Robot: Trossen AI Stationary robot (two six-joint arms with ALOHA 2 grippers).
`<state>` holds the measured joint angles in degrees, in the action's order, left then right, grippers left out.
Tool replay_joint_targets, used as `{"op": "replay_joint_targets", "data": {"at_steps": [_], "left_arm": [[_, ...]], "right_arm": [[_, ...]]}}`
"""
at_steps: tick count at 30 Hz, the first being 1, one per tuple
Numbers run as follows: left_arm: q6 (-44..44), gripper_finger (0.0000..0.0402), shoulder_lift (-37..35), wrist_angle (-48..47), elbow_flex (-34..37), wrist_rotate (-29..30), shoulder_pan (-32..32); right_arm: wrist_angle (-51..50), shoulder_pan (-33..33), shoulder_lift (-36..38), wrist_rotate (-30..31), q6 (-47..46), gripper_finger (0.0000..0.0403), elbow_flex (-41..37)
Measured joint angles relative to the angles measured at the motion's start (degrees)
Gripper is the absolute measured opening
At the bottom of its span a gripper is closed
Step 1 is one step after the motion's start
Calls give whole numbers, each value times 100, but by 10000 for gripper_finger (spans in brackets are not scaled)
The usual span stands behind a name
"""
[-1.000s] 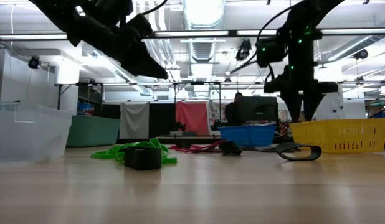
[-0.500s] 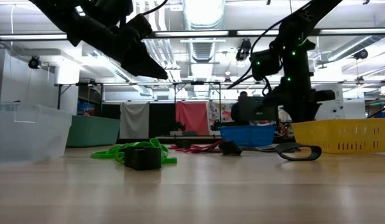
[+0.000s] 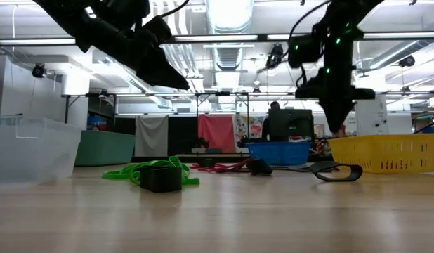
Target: Sort rubber bands into baskets
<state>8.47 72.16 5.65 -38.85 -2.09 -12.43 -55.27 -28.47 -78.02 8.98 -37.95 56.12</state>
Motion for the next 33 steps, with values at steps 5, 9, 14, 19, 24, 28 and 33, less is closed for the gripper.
{"op": "replay_joint_targets", "data": {"at_steps": [5,9,14,19,24,28,33], "left_arm": [[0,119,0,-14,0,0,0],[0,119,0,-13,0,0,0],[0,119,0,-13,0,1,0],[-4,119,0,-11,0,2,0],[-92,119,0,-11,0,1,0],[-217,119,0,-42,0,0,0],[-383,119,0,-385,0,-2,2]], "right_arm": [[-324,446,598,-125,-135,9,11],[-490,981,927,-473,-401,10,-20],[-507,1704,993,-428,-704,36,-24],[-1035,2109,775,68,-1332,90,-26],[-1505,2223,638,647,-1769,139,-35],[-1105,2359,638,1314,-1748,162,-39],[72,2689,638,2177,-1330,171,-132]]}}
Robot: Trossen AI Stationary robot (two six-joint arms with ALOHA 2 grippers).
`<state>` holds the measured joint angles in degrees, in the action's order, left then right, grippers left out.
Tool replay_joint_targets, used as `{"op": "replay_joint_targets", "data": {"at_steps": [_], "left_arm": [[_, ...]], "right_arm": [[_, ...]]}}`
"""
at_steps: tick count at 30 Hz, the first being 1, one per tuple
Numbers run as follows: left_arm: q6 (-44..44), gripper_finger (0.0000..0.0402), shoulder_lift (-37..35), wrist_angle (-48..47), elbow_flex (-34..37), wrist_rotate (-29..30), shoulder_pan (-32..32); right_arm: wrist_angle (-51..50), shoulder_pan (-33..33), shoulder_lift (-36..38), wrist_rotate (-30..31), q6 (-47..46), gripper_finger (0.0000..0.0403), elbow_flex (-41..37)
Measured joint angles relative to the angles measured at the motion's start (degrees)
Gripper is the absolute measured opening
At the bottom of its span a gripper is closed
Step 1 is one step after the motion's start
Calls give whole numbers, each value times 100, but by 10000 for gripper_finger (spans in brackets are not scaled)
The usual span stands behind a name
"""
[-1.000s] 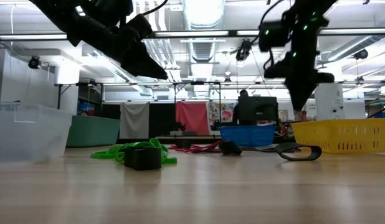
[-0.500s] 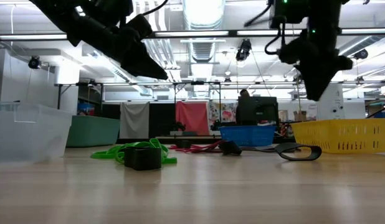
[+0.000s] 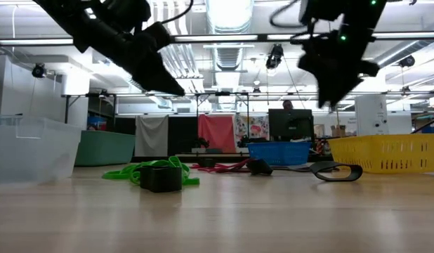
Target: Sort rubber bands into baskets
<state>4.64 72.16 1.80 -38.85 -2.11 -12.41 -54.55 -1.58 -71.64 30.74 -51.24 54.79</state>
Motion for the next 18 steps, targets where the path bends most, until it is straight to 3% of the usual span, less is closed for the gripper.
{"op": "replay_joint_targets", "data": {"at_steps": [4,11,18], "left_arm": [[-91,119,0,-484,0,-12,9],[-109,119,132,-696,0,-500,18],[-133,119,1048,197,-129,-494,31]], "right_arm": [[1470,374,0,444,740,167,-249],[4039,927,-24,481,2093,160,-882],[4400,1027,-22,485,2491,162,-1019]]}}
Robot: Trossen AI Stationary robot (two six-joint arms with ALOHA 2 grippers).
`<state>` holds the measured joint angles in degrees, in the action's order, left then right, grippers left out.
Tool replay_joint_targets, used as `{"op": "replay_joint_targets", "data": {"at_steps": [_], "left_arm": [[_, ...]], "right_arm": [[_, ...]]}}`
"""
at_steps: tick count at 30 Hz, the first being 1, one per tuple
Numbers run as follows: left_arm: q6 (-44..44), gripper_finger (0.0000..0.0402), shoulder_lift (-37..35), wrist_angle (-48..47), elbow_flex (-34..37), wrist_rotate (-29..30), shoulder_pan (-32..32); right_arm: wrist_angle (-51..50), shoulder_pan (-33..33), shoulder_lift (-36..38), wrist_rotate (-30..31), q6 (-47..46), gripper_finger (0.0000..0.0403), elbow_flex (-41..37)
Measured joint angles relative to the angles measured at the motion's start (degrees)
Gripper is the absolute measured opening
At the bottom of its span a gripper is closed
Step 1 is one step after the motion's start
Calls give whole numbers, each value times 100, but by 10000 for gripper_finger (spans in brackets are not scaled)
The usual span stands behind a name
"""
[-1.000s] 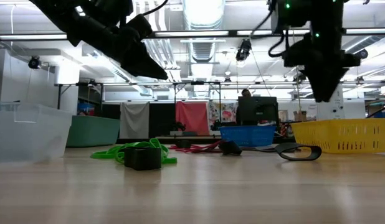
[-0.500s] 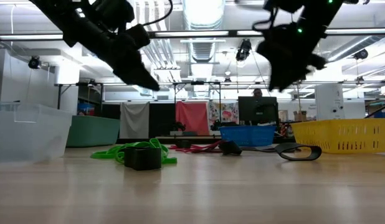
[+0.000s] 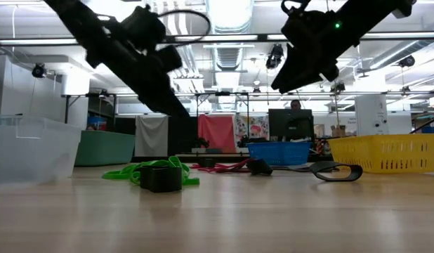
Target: Sort rubber bands into baskets
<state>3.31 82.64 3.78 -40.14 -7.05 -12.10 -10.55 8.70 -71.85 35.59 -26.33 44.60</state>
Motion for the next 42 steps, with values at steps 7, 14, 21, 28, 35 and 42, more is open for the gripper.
{"op": "replay_joint_targets", "data": {"at_steps": [7,14,21,28,35,42], "left_arm": [[442,119,1022,12,-560,0,107],[938,119,1708,-1,-892,5,118],[1630,119,1794,-328,-894,-25,291],[1866,119,1531,-1469,-1041,-153,369],[1890,119,1475,-2870,-1341,-1117,469],[1742,119,1475,-3137,-1309,-512,610]], "right_arm": [[8,8,7,0,222,155,0],[11,8,7,0,291,160,0],[6,8,7,1,337,160,0],[19,6,7,2,348,162,-2],[28,8,7,0,342,161,-2],[65,32,4,0,154,164,-2]]}}
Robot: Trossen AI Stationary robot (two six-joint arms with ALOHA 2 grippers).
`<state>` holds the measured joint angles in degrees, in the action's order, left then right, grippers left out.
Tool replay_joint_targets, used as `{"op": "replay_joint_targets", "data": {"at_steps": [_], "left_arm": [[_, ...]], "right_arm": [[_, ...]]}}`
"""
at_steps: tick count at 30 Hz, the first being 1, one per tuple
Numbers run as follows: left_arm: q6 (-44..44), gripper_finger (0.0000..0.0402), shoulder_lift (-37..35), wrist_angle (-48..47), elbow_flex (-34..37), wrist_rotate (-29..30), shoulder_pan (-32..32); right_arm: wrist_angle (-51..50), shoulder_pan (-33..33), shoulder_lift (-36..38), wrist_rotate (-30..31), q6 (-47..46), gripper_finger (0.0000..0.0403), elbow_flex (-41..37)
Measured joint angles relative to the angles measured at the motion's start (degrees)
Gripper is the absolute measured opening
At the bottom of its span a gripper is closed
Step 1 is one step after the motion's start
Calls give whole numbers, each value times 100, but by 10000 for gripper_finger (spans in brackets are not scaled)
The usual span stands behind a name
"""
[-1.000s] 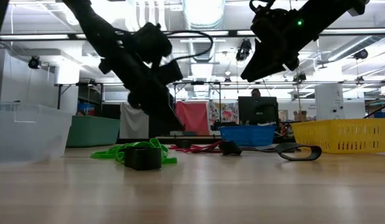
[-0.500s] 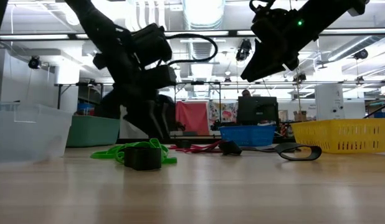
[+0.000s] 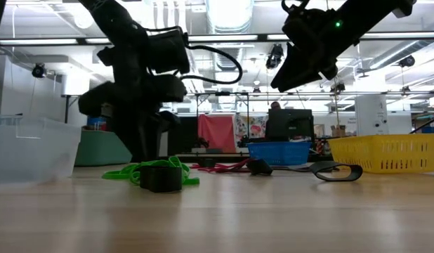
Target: Sort rubber bands into baskets
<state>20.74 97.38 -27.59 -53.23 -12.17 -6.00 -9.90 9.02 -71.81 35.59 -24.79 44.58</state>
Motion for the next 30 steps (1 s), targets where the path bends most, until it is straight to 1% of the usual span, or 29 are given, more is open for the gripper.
{"op": "replay_joint_targets", "data": {"at_steps": [3,8,17,20,25,26,30], "left_arm": [[-175,119,0,-199,-20,250,-4],[-394,119,0,-713,-17,270,-2],[-472,114,0,-640,11,277,-2],[-482,88,0,-621,11,369,0],[-497,13,32,-645,11,375,0],[-495,7,42,-649,11,374,0],[-478,3,44,-606,11,416,2]], "right_arm": [[-3,0,-25,0,-72,162,-2],[2,-1,-85,0,-77,165,-7],[38,-2,-83,0,-68,160,-7],[40,-2,-83,2,-66,162,-7],[37,-2,-83,0,-66,160,-7],[34,-2,-83,0,-66,160,-7],[34,-2,-83,2,-60,162,-7]]}}
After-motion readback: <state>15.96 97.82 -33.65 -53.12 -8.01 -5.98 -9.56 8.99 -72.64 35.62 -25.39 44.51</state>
